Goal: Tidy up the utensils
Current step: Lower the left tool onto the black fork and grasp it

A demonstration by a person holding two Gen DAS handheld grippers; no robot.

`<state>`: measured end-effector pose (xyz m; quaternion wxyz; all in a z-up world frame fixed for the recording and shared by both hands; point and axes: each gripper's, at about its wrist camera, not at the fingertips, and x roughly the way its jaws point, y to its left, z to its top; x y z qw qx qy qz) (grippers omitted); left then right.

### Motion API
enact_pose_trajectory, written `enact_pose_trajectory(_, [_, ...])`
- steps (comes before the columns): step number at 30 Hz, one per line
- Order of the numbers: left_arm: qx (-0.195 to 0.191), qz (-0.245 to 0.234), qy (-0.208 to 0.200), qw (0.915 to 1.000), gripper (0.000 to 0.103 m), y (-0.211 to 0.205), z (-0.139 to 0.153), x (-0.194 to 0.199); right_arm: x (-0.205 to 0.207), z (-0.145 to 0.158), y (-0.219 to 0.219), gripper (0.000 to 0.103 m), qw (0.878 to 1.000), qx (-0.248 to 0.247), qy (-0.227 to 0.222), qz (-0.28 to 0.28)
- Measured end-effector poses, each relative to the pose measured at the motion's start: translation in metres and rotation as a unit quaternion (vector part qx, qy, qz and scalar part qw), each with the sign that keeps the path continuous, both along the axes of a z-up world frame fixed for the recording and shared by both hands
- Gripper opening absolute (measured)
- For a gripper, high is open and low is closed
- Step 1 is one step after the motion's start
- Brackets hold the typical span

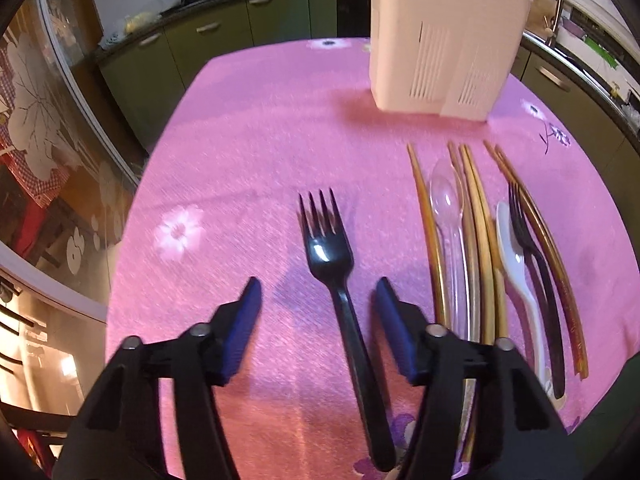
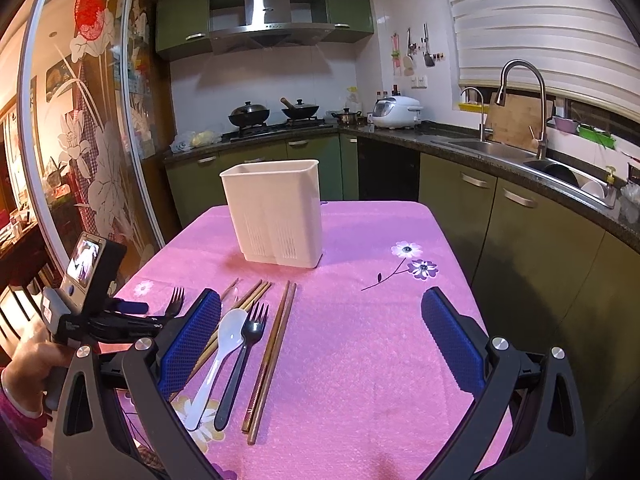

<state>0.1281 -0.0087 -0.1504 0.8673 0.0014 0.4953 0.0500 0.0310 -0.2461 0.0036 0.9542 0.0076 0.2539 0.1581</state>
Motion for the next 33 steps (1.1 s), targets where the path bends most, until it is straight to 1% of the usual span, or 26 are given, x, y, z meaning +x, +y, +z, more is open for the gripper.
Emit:
enact_pose_trajectory(2, [-0.001,0.000,0.000,1.0000,0.047,-0.003,-0.001,0.000,0.000,0.000,0.000,0.099,1.000,0.000,0.001,0.000])
enact_pose_trajectory(6, [-0.011,0.001,0.001,0.9999,0.040,-0.004,-0.001,0.002,0.001,0.000,0.001,0.099,1.000,0.000,-0.001,-0.001])
enact_pose_trajectory(8, [-0.020,0.000,0.002,0.9998,0.033,-0.004,0.000,0.001,0.000,0.001,0.002,0.099,1.000,0.000,-0.003,-0.001])
enact_pose_trajectory(10, [-0.024,-0.001,0.002,0.9997,0.013,-0.004,0.000,0.001,0.000,0.001,0.002,0.099,1.000,0.000,-0.003,-0.001])
enact_pose_trajectory(12, [-0.029,-0.003,0.003,0.9996,0.009,-0.004,0.001,0.001,0.001,0.000,0.002,0.099,1.000,0.001,0.004,0.002])
enact_pose_trajectory(17, [-0.037,-0.015,-0.006,0.9992,0.009,-0.002,0.005,-0.002,0.004,-0.004,0.010,0.099,1.000,-0.008,0.026,0.008])
enact_pose_trajectory(19, [-0.039,-0.018,-0.022,0.9988,0.009,-0.001,0.014,-0.004,0.007,-0.007,0.016,0.099,0.999,-0.018,0.035,0.015])
enact_pose_trajectory(24, [-0.047,-0.032,-0.074,0.9956,0.009,0.002,0.054,-0.004,0.017,-0.015,0.034,0.099,0.997,-0.039,0.051,0.033])
enact_pose_trajectory(25, [-0.049,-0.034,-0.091,0.9940,0.009,0.002,0.068,-0.001,0.021,-0.018,0.038,0.099,0.997,-0.044,0.060,0.038])
enact_pose_trajectory(27, [-0.055,-0.040,-0.111,0.9915,0.009,0.001,0.085,0.003,0.032,-0.026,0.048,0.099,0.993,-0.055,0.089,0.047])
enact_pose_trajectory(28, [-0.060,-0.043,-0.118,0.9903,0.009,0.001,0.092,0.005,0.041,-0.034,0.055,0.099,0.989,-0.059,0.116,0.064])
enact_pose_trajectory(30, [-0.067,-0.049,-0.132,0.9877,0.009,-0.002,0.107,0.011,0.055,-0.050,0.068,0.099,0.981,-0.067,0.156,0.091])
enact_pose_trajectory(33, [-0.057,-0.061,-0.164,0.9830,0.009,-0.012,0.133,0.017,0.077,-0.074,0.081,0.099,0.970,-0.065,0.212,0.103])
